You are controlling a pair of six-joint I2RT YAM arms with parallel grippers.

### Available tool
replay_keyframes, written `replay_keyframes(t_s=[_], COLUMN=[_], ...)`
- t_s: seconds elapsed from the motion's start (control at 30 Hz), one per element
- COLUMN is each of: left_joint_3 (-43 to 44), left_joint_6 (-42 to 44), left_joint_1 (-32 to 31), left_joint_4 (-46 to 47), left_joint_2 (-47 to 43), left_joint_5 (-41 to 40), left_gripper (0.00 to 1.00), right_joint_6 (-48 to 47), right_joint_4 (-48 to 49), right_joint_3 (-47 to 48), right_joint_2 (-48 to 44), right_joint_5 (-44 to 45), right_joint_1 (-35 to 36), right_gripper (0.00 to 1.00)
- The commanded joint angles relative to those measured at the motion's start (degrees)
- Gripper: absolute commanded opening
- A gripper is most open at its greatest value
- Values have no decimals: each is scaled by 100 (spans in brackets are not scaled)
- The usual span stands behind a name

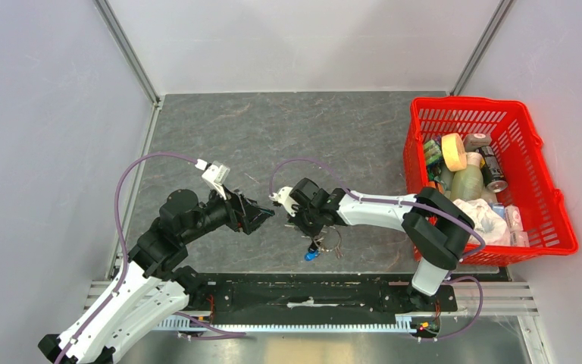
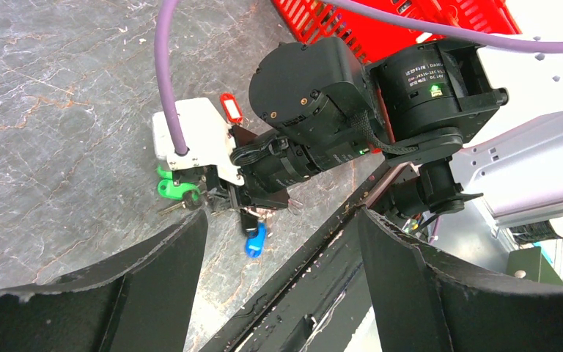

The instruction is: Put the keys on the keyring

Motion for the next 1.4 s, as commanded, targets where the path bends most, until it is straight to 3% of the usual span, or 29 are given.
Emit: replay_keyframes(t_s=[0.0, 0.23, 0.83, 1.1, 1.37], left_joint_3=[40, 66, 251, 295, 140], left_joint_6=[174, 167, 15, -120, -412], left_joint_1=[-10, -10, -10, -9, -14], left_joint_4=[115, 106, 36, 173, 944], left_joint_2=[2, -4, -114, -232, -429], left_joint_5=[-37, -62, -37, 56, 249], left_gripper=[82, 82, 82, 82, 82], right_joint_6=[-65, -48, 53, 460, 1388], right_joint_4=[-77, -66, 881, 1451, 1551], right_joint_3=[158, 197, -515, -650, -130], right_joint_2=[60, -299, -2505, -3623, -4061], right_joint_5=[27, 230, 565, 761, 542], right_joint_1=[8, 8, 8, 4, 9], right_gripper=[0, 0, 0, 0, 0])
